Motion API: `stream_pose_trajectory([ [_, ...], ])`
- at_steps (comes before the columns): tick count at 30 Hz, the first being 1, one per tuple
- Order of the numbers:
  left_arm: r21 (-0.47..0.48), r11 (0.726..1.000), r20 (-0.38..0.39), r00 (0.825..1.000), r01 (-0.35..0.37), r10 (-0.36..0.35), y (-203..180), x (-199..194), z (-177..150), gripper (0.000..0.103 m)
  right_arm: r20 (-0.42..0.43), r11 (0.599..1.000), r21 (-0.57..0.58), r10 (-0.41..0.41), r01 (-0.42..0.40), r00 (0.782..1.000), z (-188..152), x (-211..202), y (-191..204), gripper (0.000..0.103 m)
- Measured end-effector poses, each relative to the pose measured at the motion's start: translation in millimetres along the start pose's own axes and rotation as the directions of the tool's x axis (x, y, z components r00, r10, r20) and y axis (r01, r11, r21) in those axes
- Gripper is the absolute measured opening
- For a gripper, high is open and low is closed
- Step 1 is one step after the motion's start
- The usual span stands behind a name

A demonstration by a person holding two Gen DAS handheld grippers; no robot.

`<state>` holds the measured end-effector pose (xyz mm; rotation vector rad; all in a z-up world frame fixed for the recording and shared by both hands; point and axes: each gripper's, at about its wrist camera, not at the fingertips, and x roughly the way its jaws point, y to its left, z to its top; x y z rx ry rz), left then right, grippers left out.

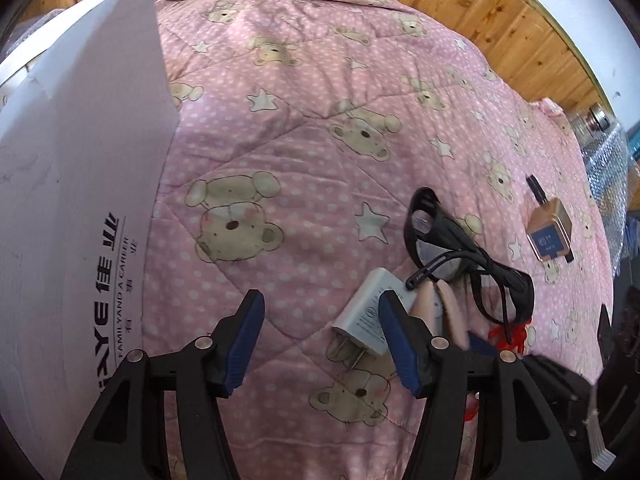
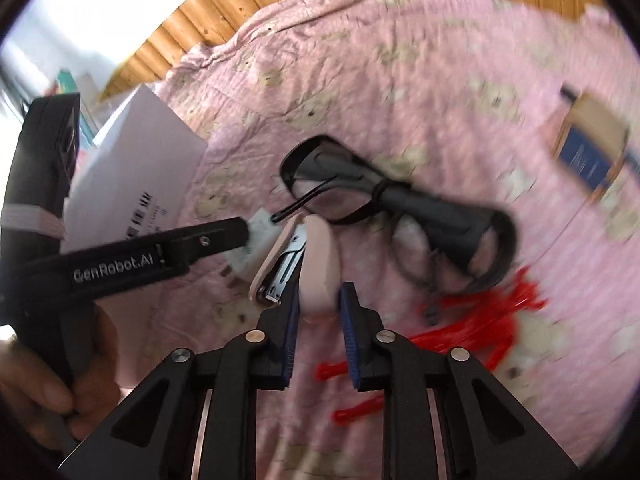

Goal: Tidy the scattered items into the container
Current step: 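Grasp the pink stapler with the right gripper while the left grasps the white charger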

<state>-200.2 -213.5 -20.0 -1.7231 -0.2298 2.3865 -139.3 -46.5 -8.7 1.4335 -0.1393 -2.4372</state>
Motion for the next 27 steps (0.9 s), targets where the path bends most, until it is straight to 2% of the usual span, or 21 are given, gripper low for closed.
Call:
stream_pose_trajectory([
  [1,-0.004,1.000,-0.001,1.000,0.002,-0.002,1,0,0,0.061,0.029,0.993,-0.085,-0.084,0.087,0.996,1,-6,7,0.020],
  [2,-0.003,1.000,-0.001,1.000,0.002,-0.002,1,0,0,0.061,0.061,0.974,-0.173,-0.134,0.143,0.989,-1,-9,18,0.019],
  [4,0.000,1.000,0.000,1.000,0.002,-0.002,1,0,-1,0.061,0.137,0.907,-0.338,-0.216,0.251,0.967,-5,-14,39,0.019],
  [5,0.002,1.000,0.001,1.000,0.001,-0.001,1,0,-2,0.061,0.163,0.874,-0.406,-0.220,0.268,0.962,-9,-14,49,0.020],
  [8,0.006,1.000,-0.002,1.000,0.005,-0.005,0,-1,-4,0.061,0.191,0.802,-0.539,-0.180,0.257,0.965,-31,-13,70,0.021],
  [10,0.017,1.000,-0.003,1.000,0.002,-0.002,-1,-3,-7,0.061,0.145,0.869,-0.468,-0.102,0.159,0.984,-32,-16,63,0.028],
  [12,0.029,1.000,-0.002,1.000,-0.003,0.003,-2,-4,-9,0.061,0.108,0.953,-0.302,0.006,0.027,0.994,-28,-22,42,0.036],
  [14,0.049,0.999,0.006,1.000,-0.010,0.010,-4,-8,-12,0.061,0.089,0.987,-0.108,0.125,-0.115,0.988,-24,-24,15,0.037],
  [15,0.061,0.998,0.016,1.000,-0.014,0.013,-5,-10,-13,0.061,0.087,0.983,-0.008,0.184,-0.184,0.979,-22,-23,2,0.037],
  [19,0.153,0.988,0.039,0.999,-0.005,-0.001,-19,-15,-16,0.061,0.078,0.937,0.183,0.287,-0.297,0.955,-19,-10,-25,0.040],
  [23,0.194,0.981,0.008,0.999,0.030,-0.032,-25,-7,-15,0.061,0.058,0.952,0.140,0.267,-0.273,0.962,-19,-6,-17,0.040],
  [25,0.211,0.977,-0.005,1.000,0.007,-0.006,-27,1,-15,0.061,0.046,0.957,0.126,0.259,-0.262,0.965,-18,-2,-13,0.040],
  [26,0.204,0.979,-0.011,1.000,0.006,-0.004,-26,4,-14,0.057,0.043,0.959,0.118,0.255,-0.259,0.966,-18,0,-11,0.040],
  [27,0.197,0.980,-0.018,1.000,0.005,-0.001,-25,8,-14,0.047,0.039,0.960,0.116,0.254,-0.257,0.966,-17,2,-9,0.040],
])
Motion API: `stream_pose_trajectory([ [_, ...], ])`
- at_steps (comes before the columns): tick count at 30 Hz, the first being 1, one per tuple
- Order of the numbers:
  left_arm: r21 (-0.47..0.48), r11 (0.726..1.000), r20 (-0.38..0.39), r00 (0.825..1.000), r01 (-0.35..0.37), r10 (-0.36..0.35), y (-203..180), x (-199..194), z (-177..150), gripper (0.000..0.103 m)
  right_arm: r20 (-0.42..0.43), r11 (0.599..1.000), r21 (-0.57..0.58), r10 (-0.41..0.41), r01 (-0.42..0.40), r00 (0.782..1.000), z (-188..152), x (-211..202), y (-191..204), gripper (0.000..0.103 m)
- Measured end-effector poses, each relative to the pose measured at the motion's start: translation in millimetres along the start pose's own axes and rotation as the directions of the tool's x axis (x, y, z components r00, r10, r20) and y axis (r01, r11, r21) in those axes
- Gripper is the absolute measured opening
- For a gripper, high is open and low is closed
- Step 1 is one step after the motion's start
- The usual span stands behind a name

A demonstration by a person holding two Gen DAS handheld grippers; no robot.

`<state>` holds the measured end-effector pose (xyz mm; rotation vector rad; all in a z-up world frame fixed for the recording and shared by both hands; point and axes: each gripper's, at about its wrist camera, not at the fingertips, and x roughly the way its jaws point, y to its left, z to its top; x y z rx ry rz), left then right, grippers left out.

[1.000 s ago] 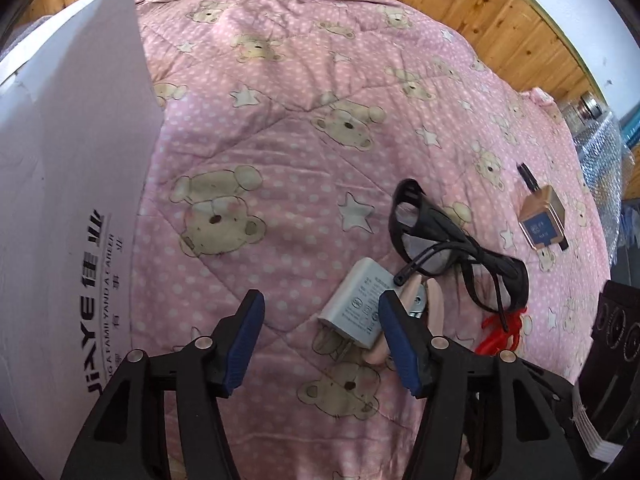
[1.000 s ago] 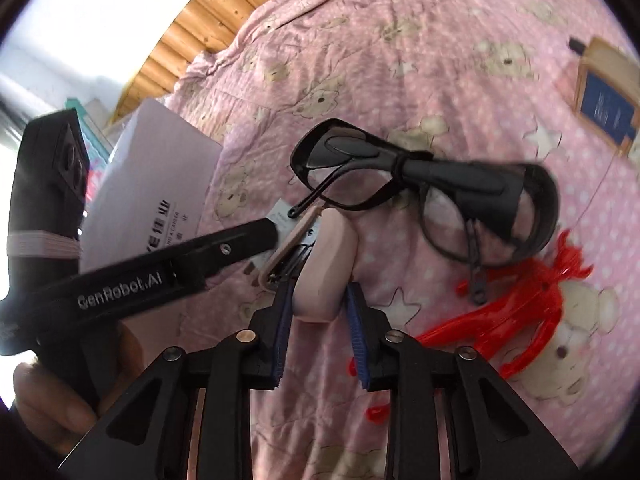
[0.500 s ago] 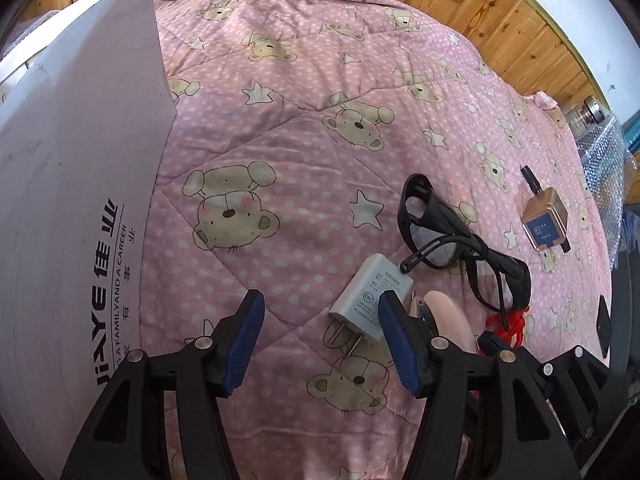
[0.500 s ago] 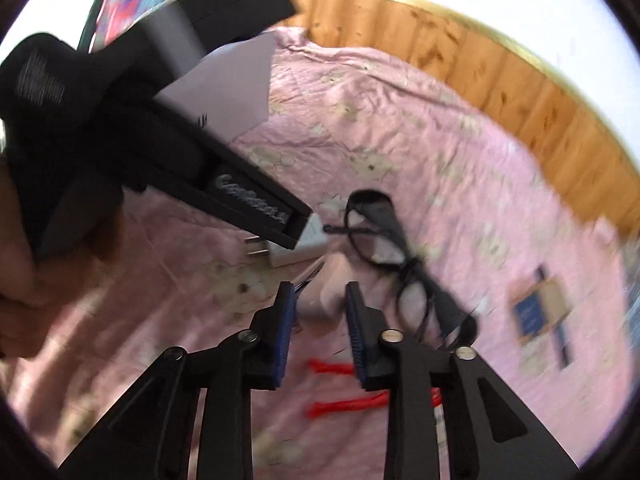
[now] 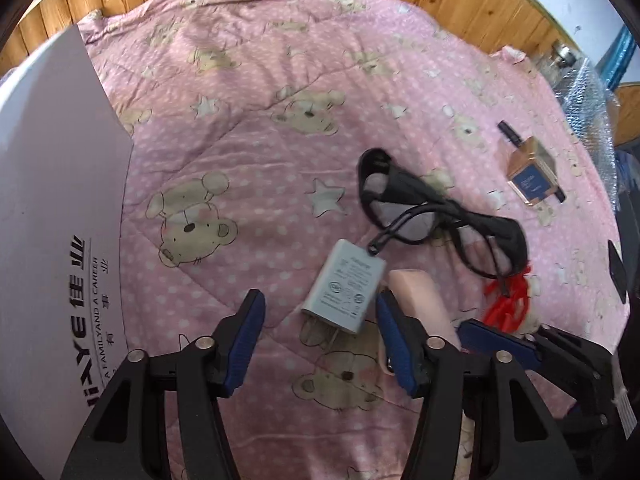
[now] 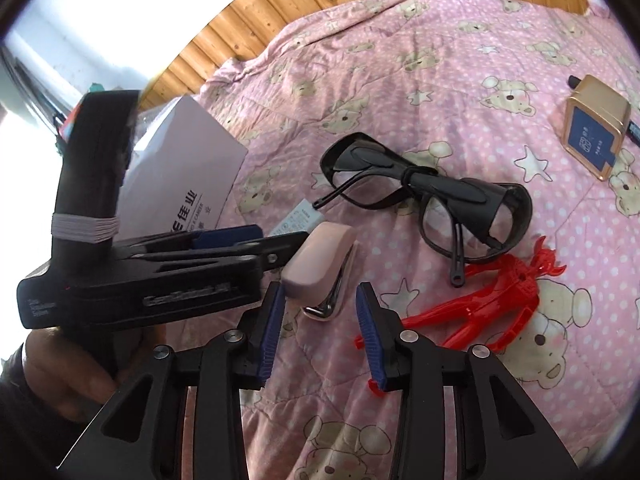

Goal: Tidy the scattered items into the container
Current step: 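Grasp the pink stapler with the right gripper while the left grasps the white charger, then lift the stapler and charger and carry them over the white box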

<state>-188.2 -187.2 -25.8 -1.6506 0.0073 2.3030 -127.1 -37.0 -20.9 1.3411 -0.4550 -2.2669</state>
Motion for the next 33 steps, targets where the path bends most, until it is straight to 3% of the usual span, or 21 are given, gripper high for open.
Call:
stream_pose_trajectory([
  [2,-0.014,0.998,0.013,0.998,-0.054,0.055,2,0,-1,0.037,-0.005,1.000,-0.007,-0.007,0.007,1.000,1,4,3,0.040],
  [9,-0.183,0.978,0.013,0.995,-0.098,0.102,33,-7,-10,0.037,-0.021,0.998,-0.022,-0.062,0.062,0.998,3,21,15,0.041],
  [13,-0.187,0.980,0.028,0.997,-0.070,0.077,34,-3,-5,0.044,-0.005,0.996,0.006,-0.084,0.084,0.996,5,28,14,0.045],
  [16,-0.160,0.984,0.038,0.995,-0.080,0.087,32,-3,-4,0.040,-0.001,0.996,0.036,-0.084,0.083,0.997,7,28,11,0.039],
  [17,-0.158,0.985,0.042,0.996,-0.076,0.084,31,-4,-4,0.038,0.004,0.996,0.035,-0.084,0.084,0.996,7,25,11,0.031],
  [18,-0.160,0.985,0.047,0.996,-0.068,0.077,31,-7,-5,0.037,0.009,0.996,0.034,-0.085,0.084,0.996,8,23,11,0.029],
  [27,-0.163,0.986,0.076,0.996,-0.025,0.037,29,-28,-8,0.036,0.028,0.995,0.021,-0.100,0.099,0.995,5,3,20,0.029],
  [33,-0.167,0.986,0.036,0.999,-0.025,0.031,26,-26,-15,0.036,0.000,0.989,0.001,-0.146,0.146,0.989,-5,-5,20,0.029],
])
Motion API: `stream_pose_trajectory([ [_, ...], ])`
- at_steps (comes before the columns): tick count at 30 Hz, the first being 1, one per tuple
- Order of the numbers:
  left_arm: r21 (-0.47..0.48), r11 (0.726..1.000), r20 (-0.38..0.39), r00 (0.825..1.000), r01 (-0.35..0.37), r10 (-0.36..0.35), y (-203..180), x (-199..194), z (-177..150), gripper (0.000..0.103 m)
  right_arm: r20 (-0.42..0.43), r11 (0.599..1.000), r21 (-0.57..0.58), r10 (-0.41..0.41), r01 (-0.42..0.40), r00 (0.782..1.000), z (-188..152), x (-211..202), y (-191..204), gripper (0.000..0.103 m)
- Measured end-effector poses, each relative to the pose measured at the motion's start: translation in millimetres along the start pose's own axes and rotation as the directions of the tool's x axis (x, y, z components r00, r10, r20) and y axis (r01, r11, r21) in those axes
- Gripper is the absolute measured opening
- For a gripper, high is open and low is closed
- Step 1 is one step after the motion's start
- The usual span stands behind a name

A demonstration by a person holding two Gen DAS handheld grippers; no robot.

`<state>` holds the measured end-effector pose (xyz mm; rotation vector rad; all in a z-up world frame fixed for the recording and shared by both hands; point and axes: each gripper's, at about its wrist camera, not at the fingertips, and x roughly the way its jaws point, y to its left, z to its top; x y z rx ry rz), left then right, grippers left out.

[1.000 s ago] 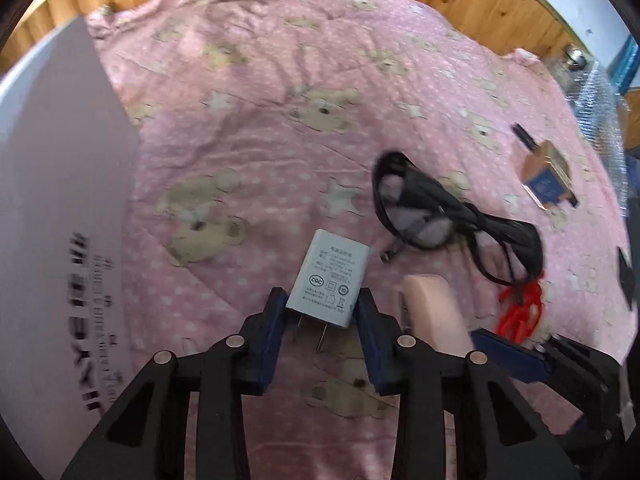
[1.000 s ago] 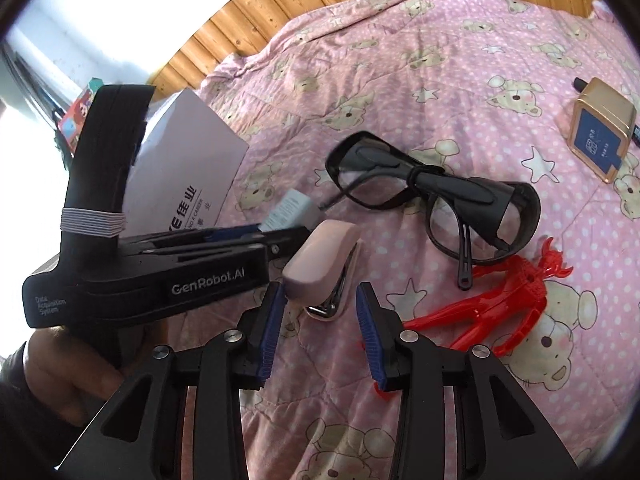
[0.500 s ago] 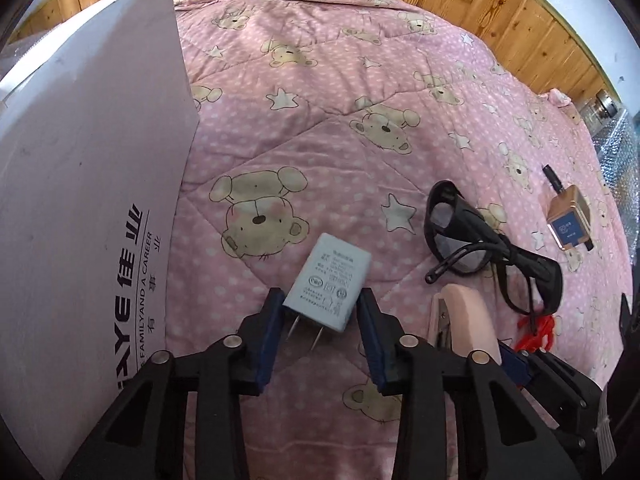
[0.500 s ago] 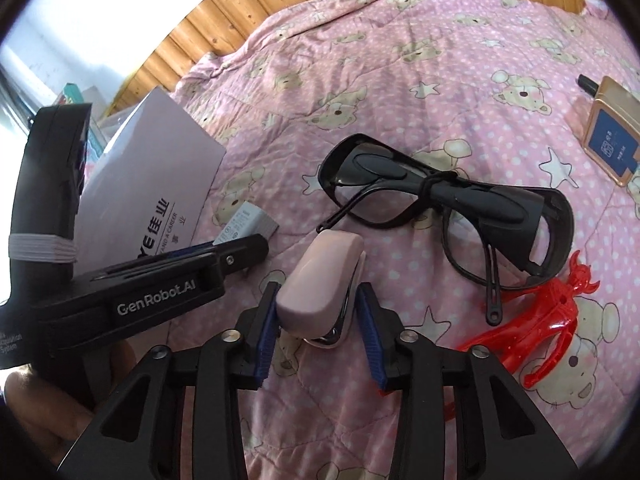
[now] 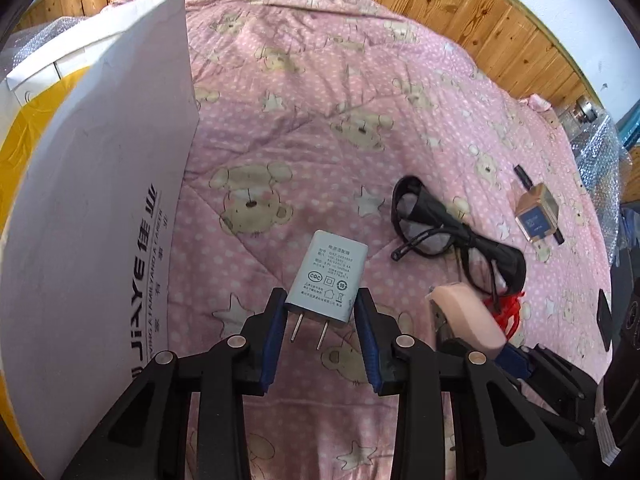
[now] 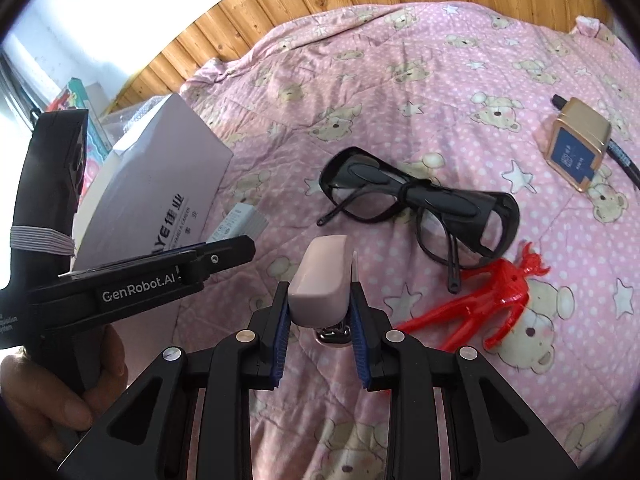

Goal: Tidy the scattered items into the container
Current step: 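Lift the stapler and charger and carry them over the white box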

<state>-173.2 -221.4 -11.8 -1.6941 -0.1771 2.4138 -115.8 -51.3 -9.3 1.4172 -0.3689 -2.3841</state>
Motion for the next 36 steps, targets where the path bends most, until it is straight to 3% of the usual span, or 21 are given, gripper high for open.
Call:
stream_pose_trajectory([
  [10,0.020,0.999,0.028,0.999,-0.032,0.031,-1,21,2,0.041,0.001,0.999,0.034,-0.035,0.035,0.999,0,19,-10,0.033],
  [13,0.032,0.999,0.038,0.999,-0.028,0.027,-3,18,0,0.037,-0.010,0.999,0.037,-0.024,0.025,1.000,1,18,-13,0.027],
  [36,0.046,0.998,0.163,0.985,0.045,-0.052,-23,-84,-25,0.035,0.103,0.999,-0.035,0.037,-0.034,0.994,-10,-54,32,0.027],
])
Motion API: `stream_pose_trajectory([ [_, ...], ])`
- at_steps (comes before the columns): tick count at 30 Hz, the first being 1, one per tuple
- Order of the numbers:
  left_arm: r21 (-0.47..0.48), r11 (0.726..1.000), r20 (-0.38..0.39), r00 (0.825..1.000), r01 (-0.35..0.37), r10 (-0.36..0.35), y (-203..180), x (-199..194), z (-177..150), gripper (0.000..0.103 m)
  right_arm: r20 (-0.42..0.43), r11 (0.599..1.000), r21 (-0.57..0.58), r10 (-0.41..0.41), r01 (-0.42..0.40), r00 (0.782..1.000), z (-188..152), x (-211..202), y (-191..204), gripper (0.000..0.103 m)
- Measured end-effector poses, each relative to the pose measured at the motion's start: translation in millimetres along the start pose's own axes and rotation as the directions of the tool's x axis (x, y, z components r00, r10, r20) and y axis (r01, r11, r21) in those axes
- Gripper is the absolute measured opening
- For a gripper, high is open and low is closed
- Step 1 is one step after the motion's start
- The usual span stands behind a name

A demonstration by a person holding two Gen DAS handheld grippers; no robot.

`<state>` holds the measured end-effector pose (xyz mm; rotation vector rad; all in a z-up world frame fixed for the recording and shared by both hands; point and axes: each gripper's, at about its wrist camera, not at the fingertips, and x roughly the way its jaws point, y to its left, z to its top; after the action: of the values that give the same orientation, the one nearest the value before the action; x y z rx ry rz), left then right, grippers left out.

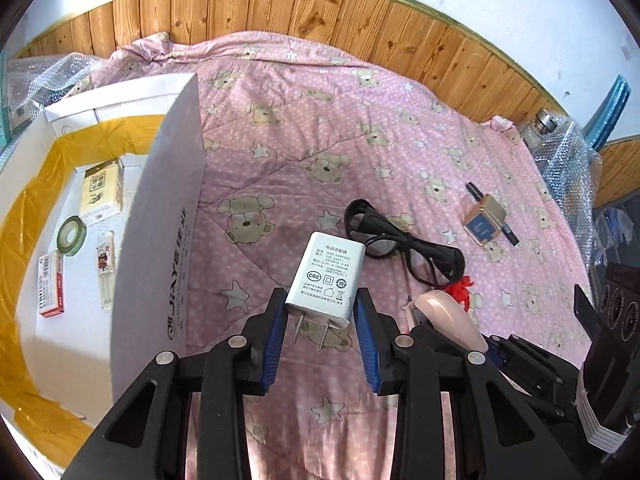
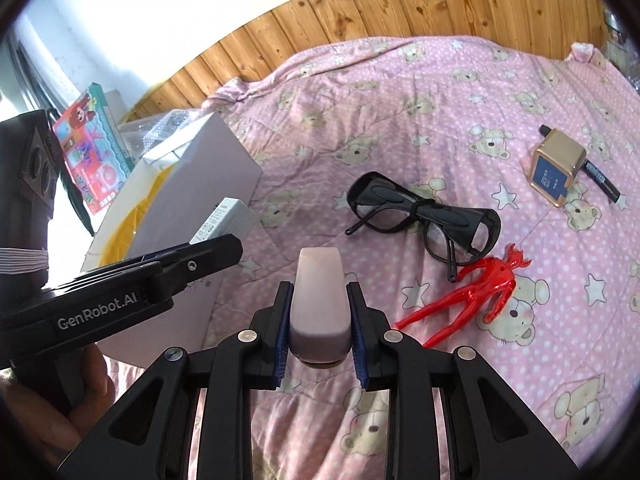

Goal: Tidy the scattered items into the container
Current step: 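Lift the stapler and charger and carry them over the white box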

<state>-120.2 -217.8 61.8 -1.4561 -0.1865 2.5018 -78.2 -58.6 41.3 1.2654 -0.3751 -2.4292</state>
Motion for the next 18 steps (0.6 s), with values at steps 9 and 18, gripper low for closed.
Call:
stream_pose_trajectory([
  [9,0.002,1.000,0.060,0.998,0.012,-0.012,-5,-44,-17,0.035,0.035,1.000,-0.026,0.012,-0.011,0.999,-11,-28,19,0.027],
  [18,0.003,1.000,0.112,0.993,0.026,-0.027,-7,-80,-32,0.035,0.074,0.998,-0.061,0.029,-0.025,0.997,-21,-56,41,0.027],
])
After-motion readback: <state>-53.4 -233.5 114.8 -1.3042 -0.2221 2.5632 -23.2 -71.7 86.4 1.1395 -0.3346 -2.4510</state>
